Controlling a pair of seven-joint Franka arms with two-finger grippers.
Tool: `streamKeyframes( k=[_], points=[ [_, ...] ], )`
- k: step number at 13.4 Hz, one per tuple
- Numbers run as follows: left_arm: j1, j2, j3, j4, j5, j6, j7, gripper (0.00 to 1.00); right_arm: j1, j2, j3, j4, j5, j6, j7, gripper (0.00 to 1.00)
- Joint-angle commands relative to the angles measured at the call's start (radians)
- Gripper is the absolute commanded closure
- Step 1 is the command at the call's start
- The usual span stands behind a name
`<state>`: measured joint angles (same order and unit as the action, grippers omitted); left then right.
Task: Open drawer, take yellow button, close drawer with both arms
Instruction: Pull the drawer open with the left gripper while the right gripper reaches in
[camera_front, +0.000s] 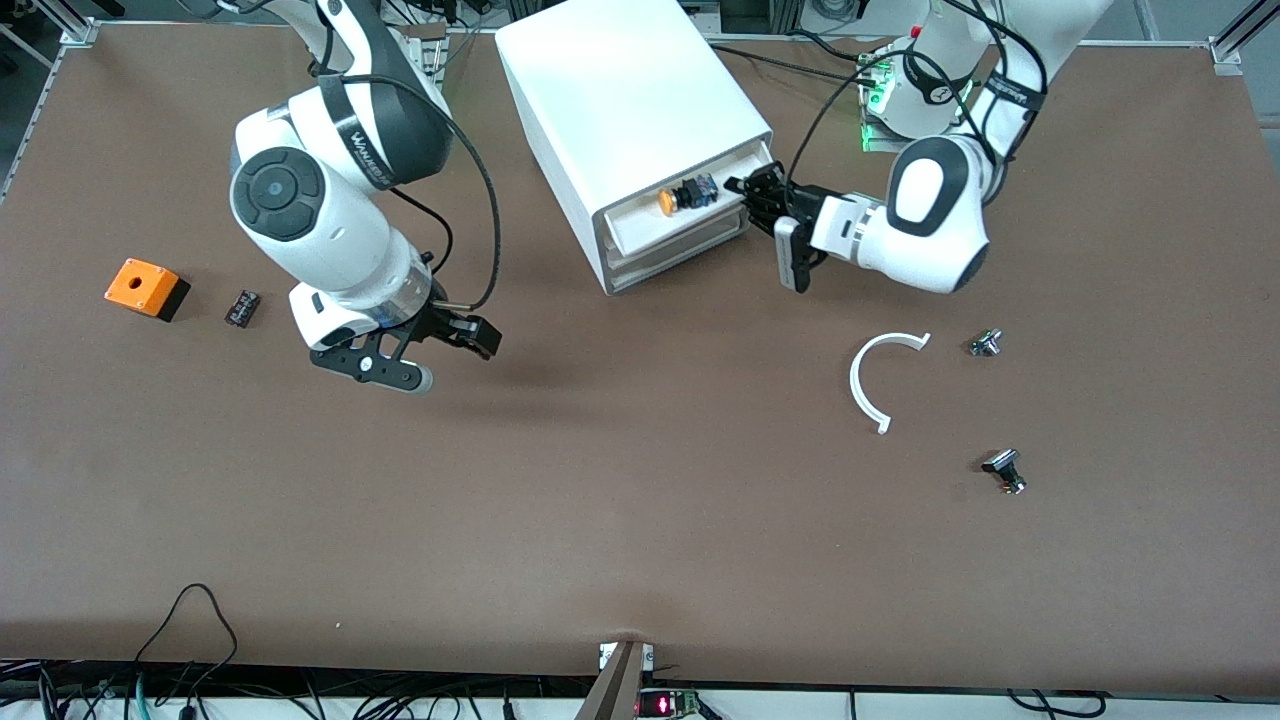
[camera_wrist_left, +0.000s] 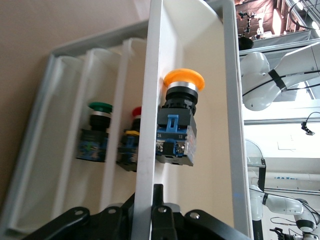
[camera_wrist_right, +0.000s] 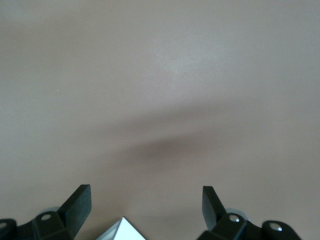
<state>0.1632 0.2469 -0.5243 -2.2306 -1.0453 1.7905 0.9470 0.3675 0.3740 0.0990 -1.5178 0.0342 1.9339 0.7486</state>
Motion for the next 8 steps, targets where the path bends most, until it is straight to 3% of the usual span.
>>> streamKeyframes(
  k=[1,4,8],
  points=[
    [0.041,0.046,-0.003,0.075,0.079,-0.002,0.007,1.00,0.046,0.017,-0.004,0.027,0.004,0.058,0.148,0.02],
    [0.087,0.100,-0.002,0.138,0.135,-0.002,-0.001,1.00,0.128,0.019,-0.005,0.030,-0.003,0.138,0.430,0.03],
    [0.111,0.163,-0.002,0.223,0.202,-0.003,-0.008,1.00,0.218,0.045,-0.005,0.096,-0.004,0.114,0.702,0.05]
  ],
)
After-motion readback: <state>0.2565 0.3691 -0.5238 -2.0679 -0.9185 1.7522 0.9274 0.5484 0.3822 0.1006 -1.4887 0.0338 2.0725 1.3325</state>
